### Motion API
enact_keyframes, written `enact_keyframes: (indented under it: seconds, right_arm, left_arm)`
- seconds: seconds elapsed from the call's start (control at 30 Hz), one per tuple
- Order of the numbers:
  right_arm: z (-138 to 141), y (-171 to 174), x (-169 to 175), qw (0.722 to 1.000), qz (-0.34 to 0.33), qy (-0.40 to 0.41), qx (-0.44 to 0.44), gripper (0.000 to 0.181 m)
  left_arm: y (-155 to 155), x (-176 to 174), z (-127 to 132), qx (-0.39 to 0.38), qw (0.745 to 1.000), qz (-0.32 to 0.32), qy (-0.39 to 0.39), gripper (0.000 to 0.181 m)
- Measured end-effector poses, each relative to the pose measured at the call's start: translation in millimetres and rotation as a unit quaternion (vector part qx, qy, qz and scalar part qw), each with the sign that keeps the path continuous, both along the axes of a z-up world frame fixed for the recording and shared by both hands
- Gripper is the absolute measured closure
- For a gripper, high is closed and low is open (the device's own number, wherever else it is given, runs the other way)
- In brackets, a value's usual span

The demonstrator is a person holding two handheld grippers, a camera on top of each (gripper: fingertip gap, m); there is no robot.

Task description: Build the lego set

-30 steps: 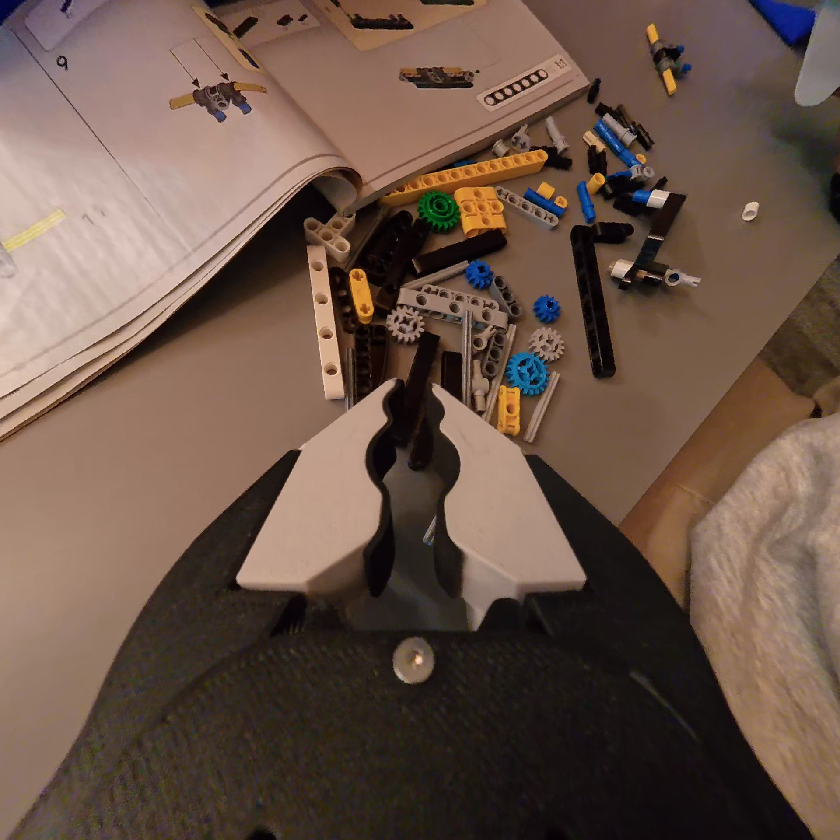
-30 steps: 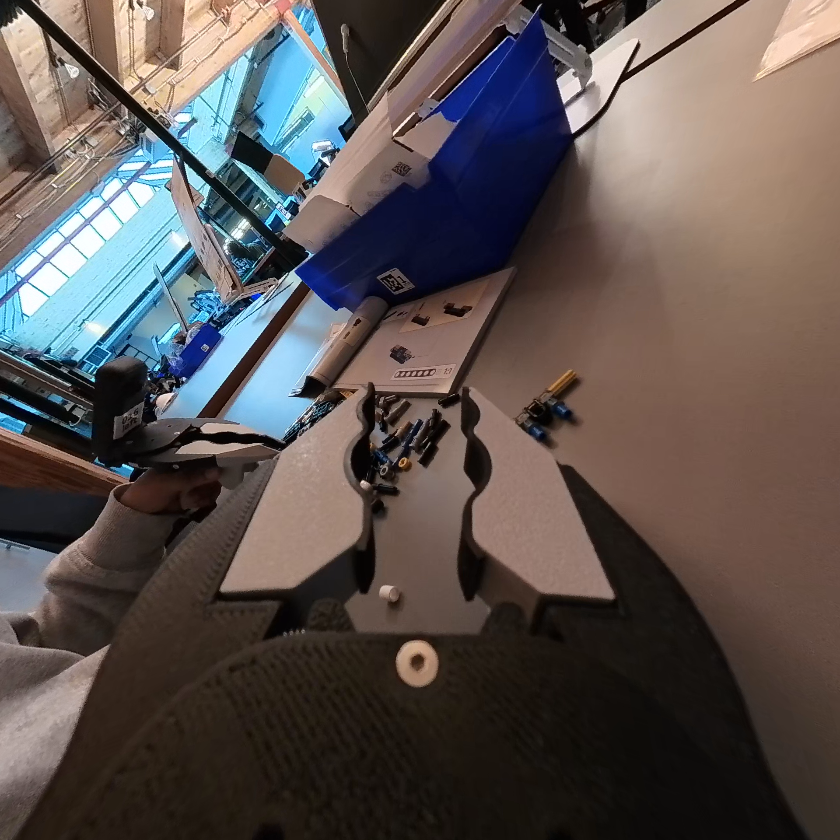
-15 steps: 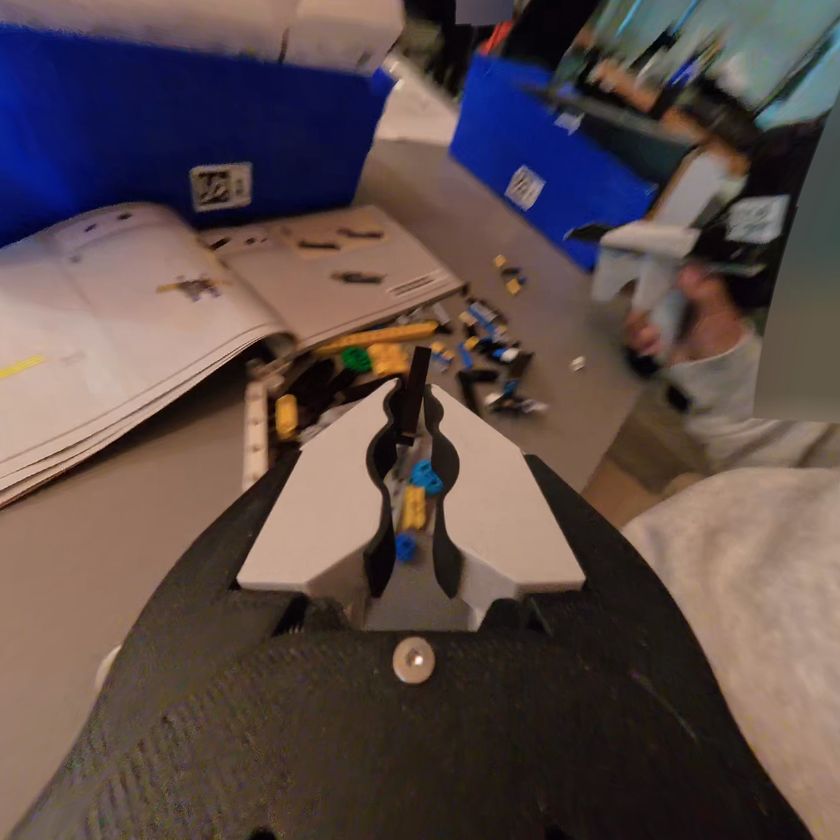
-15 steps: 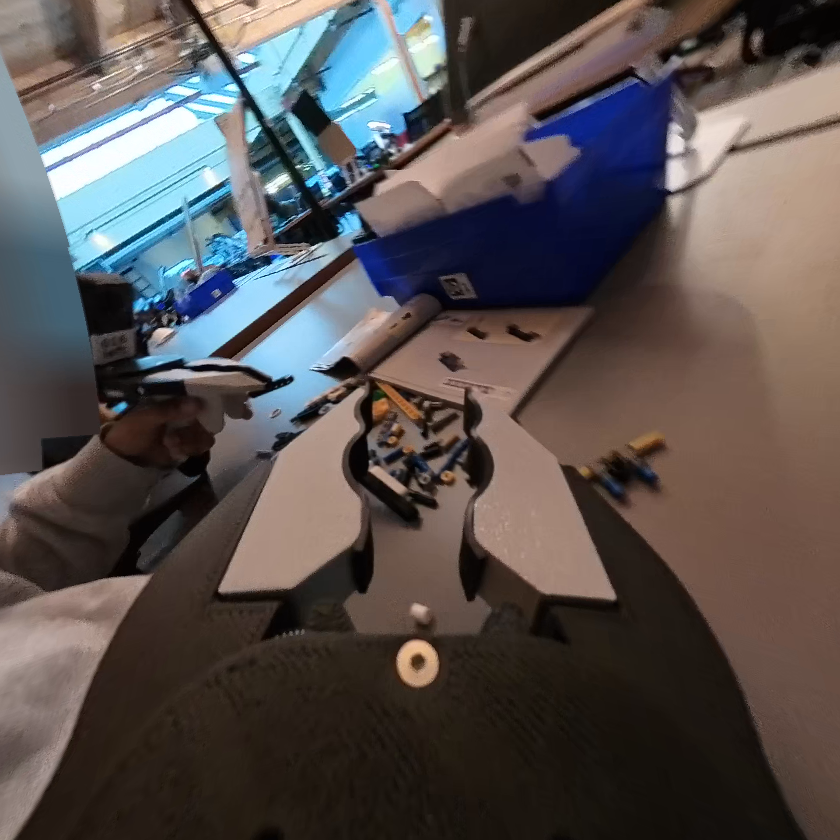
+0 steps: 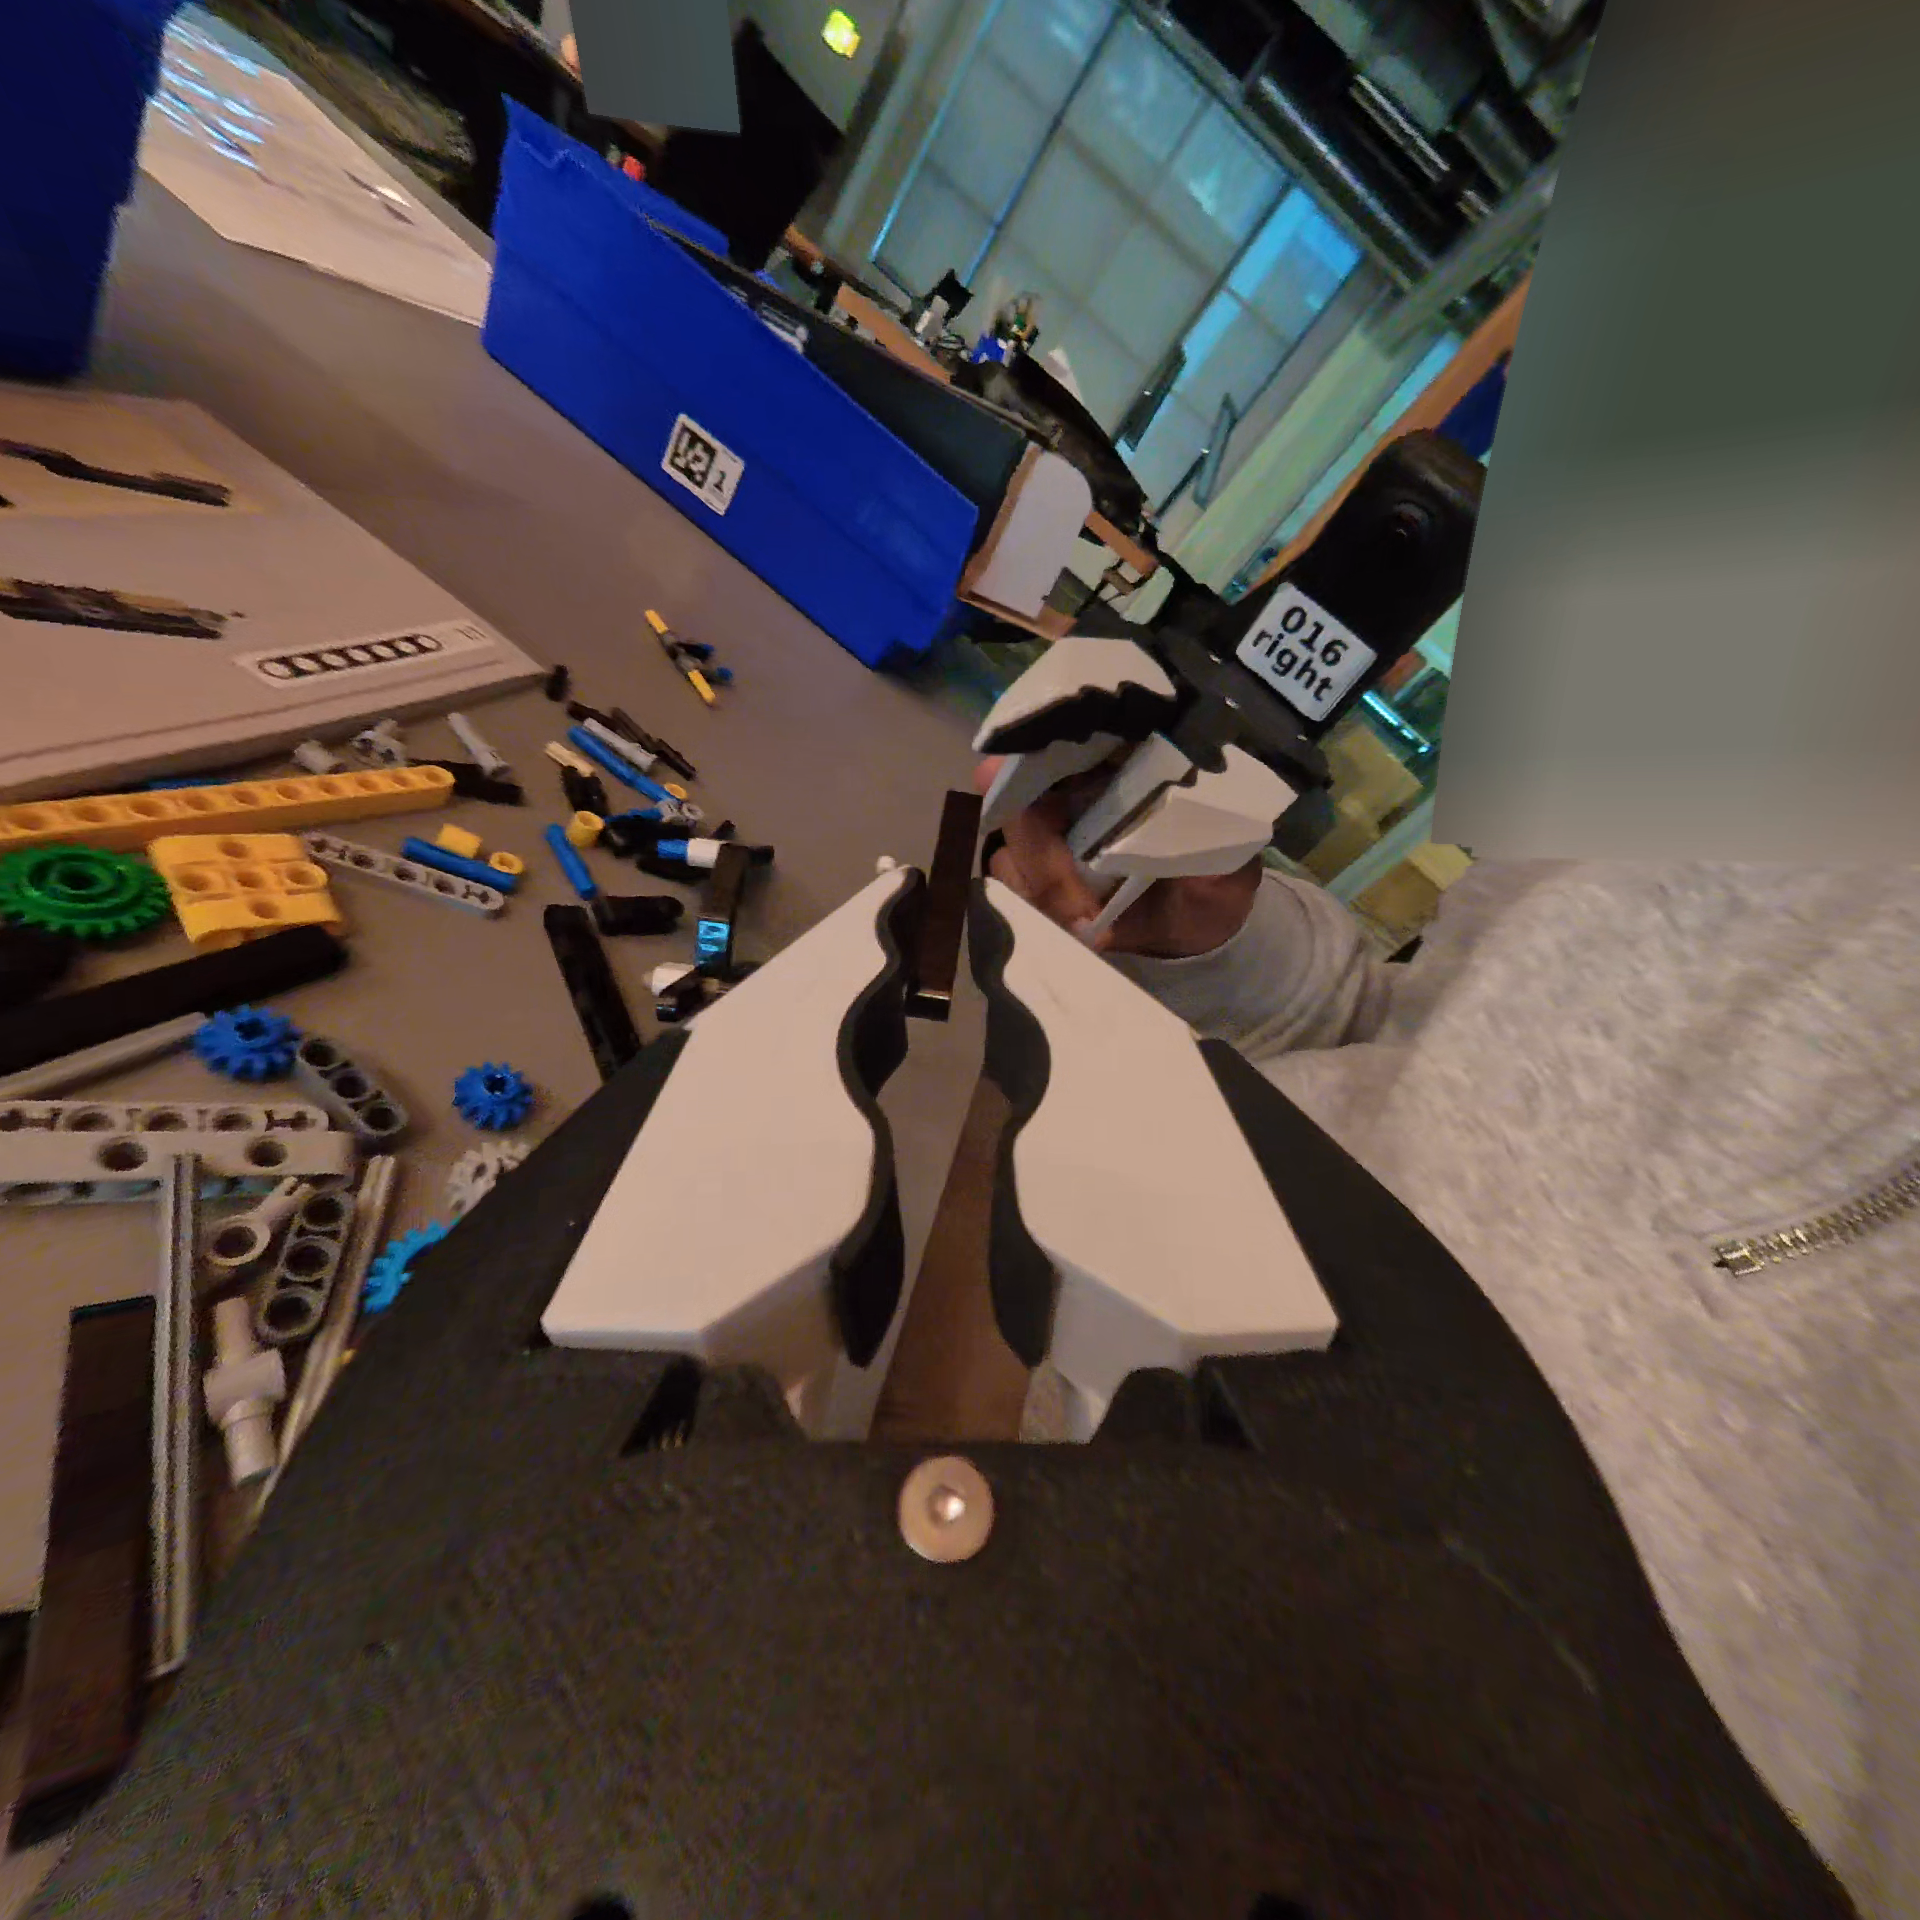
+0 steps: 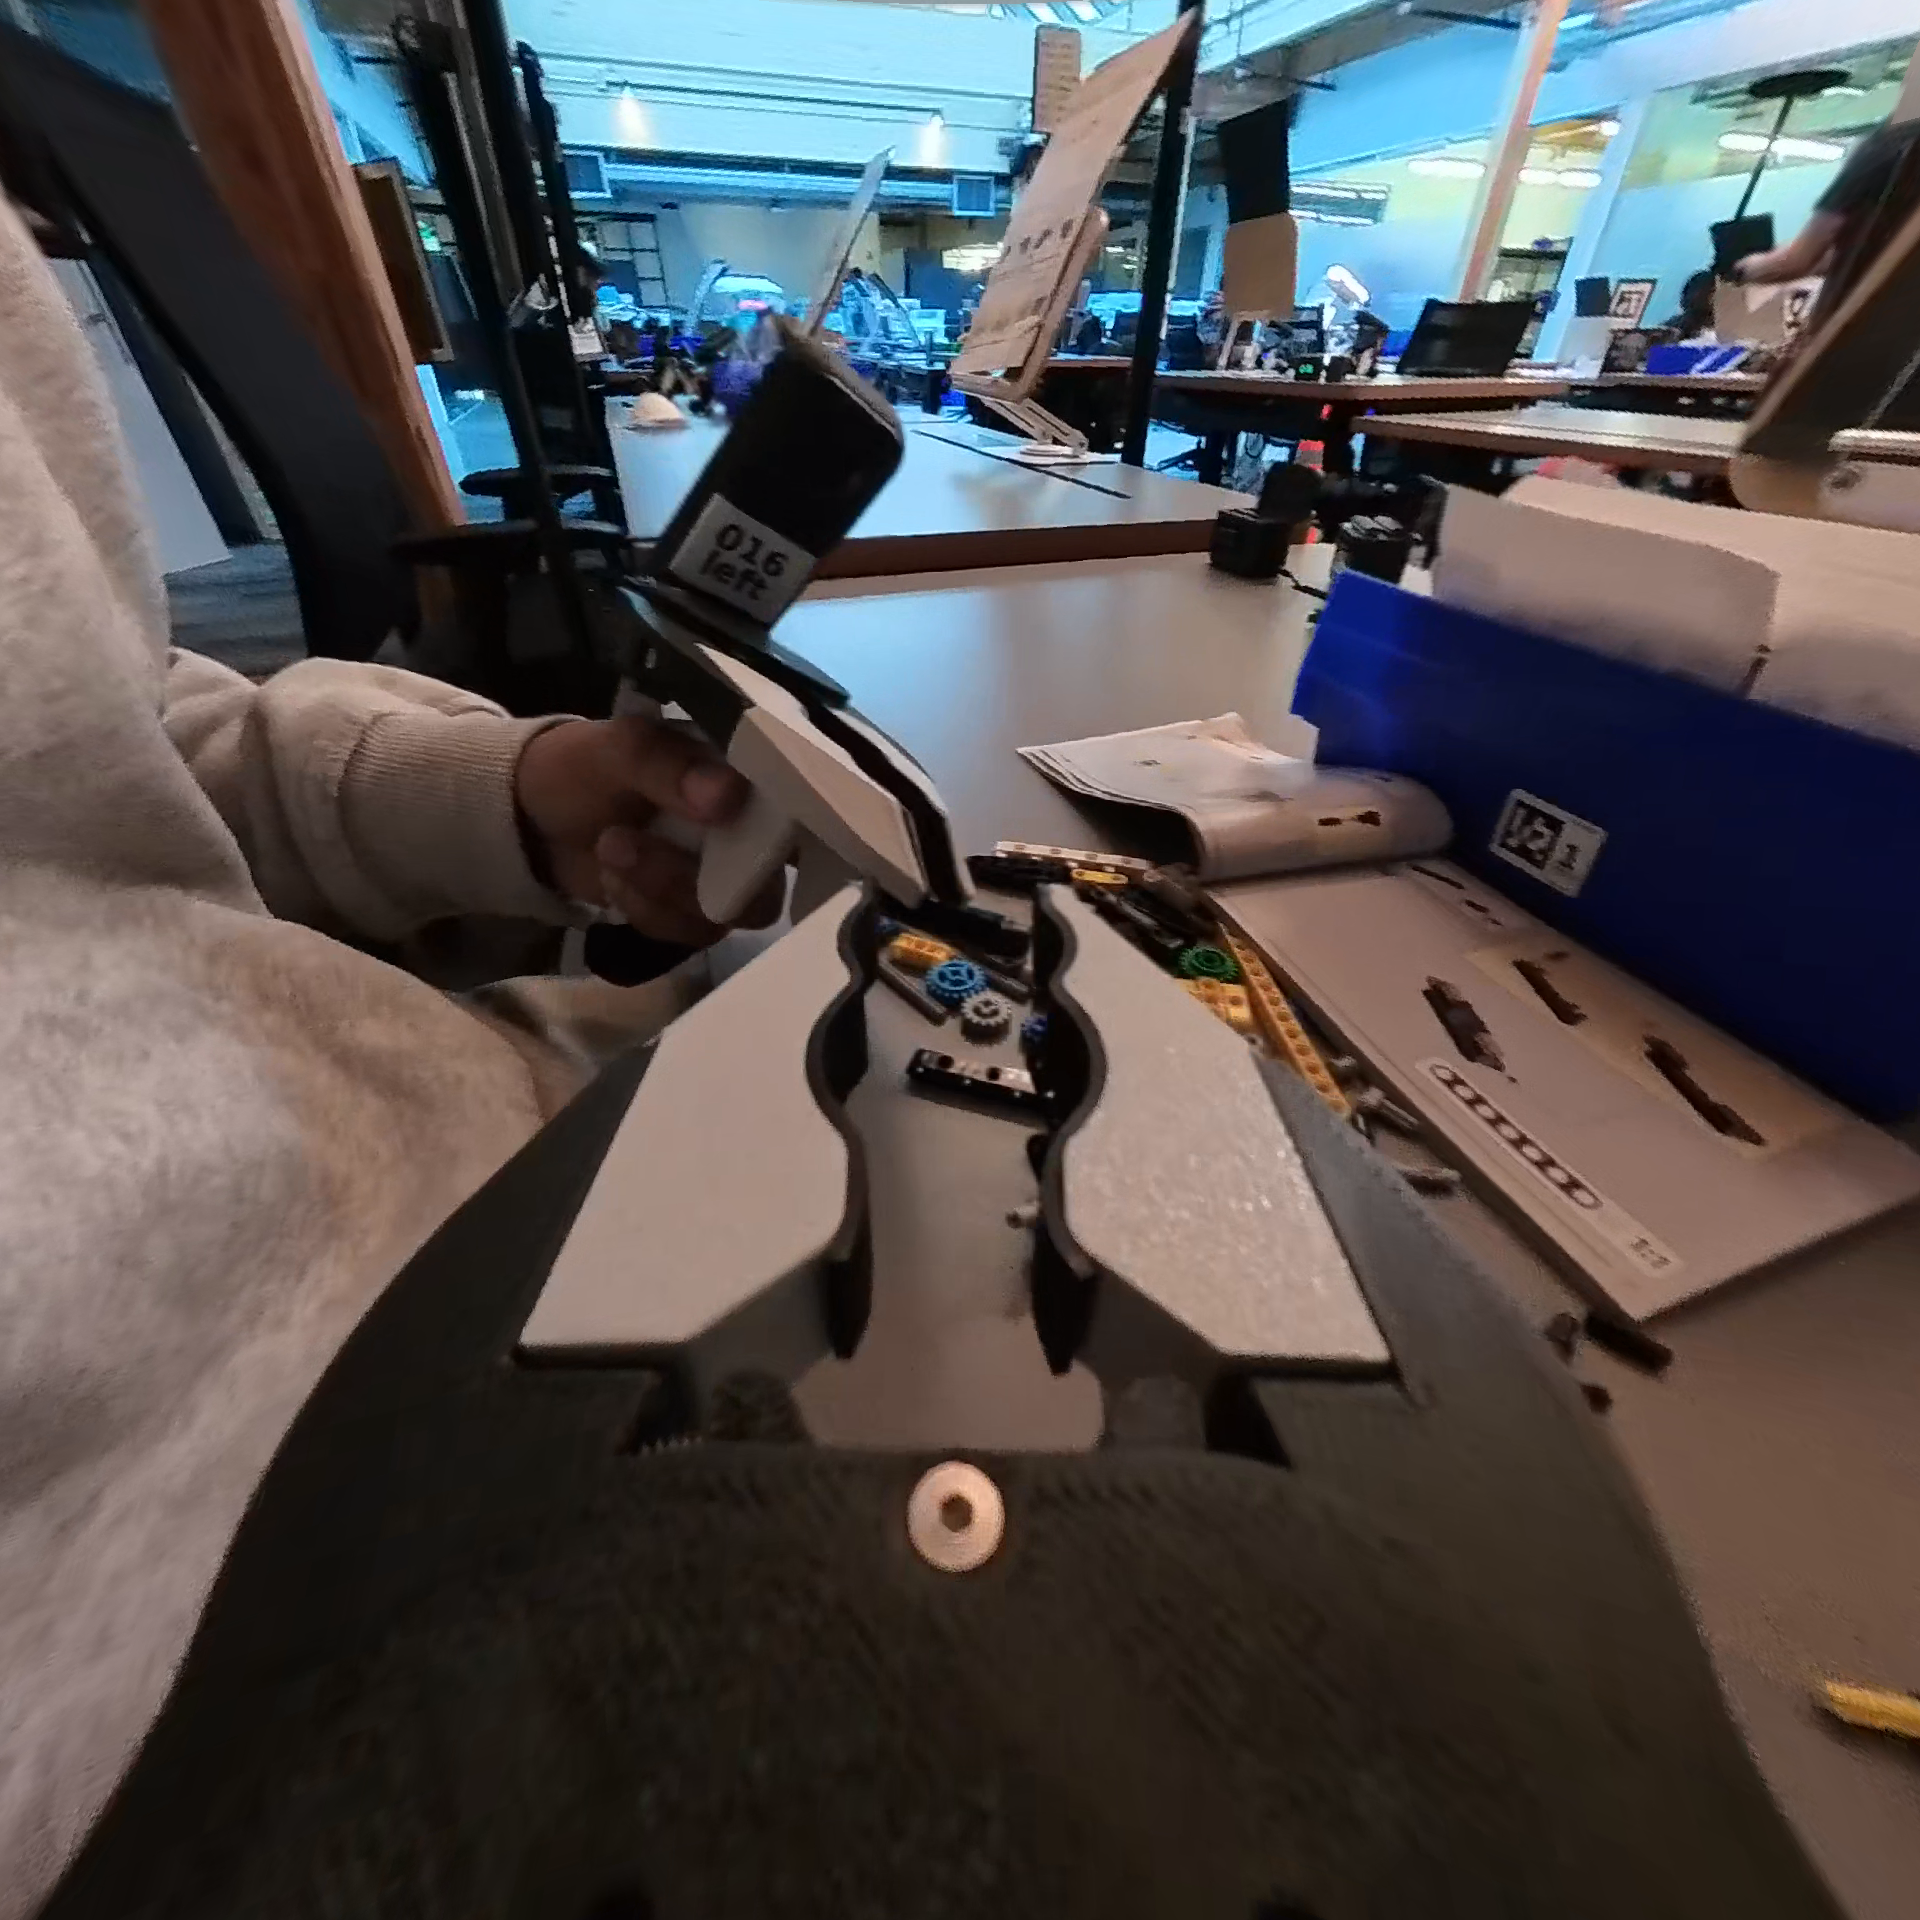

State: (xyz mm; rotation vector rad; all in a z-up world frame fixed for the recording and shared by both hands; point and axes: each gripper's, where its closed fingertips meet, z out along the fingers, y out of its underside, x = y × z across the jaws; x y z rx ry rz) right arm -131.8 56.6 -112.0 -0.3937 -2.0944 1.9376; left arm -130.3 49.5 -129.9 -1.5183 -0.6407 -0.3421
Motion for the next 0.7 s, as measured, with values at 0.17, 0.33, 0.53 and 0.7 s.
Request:
enact_keyframes:
  seconds: [0.17, 0.33, 0.53, 0.7]
  right_arm:
    - [-9.0, -9.9, 4.2, 1.000, 0.010, 0.004, 0.024, 0.153]
    - [-6.4, -10.3, 4.0, 1.000, 0.016, -0.007, 0.007, 0.153]
    - [-12.4, -9.9, -2.0, 1.000, 0.000, -0.017, 0.018, 0.156]
    - [-11.6, -7.2, -3.9, 1.000, -0.003, -0.022, 0.012, 0.156]
  left_arm:
    - [-1.1, 2.7, 0.1, 0.007, 1.000, -0.012, 0.001, 0.175]
    - [-2.6, 2.4, -1.9, 0.017, 1.000, -0.016, -0.012, 0.175]
    - [-3.3, -0.2, -5.5, 0.016, 1.000, -0.013, -0.021, 0.175]
    - [-2.1, 0.8, -6.6, 0.016, 1.000, -0.017, -0.020, 0.175]
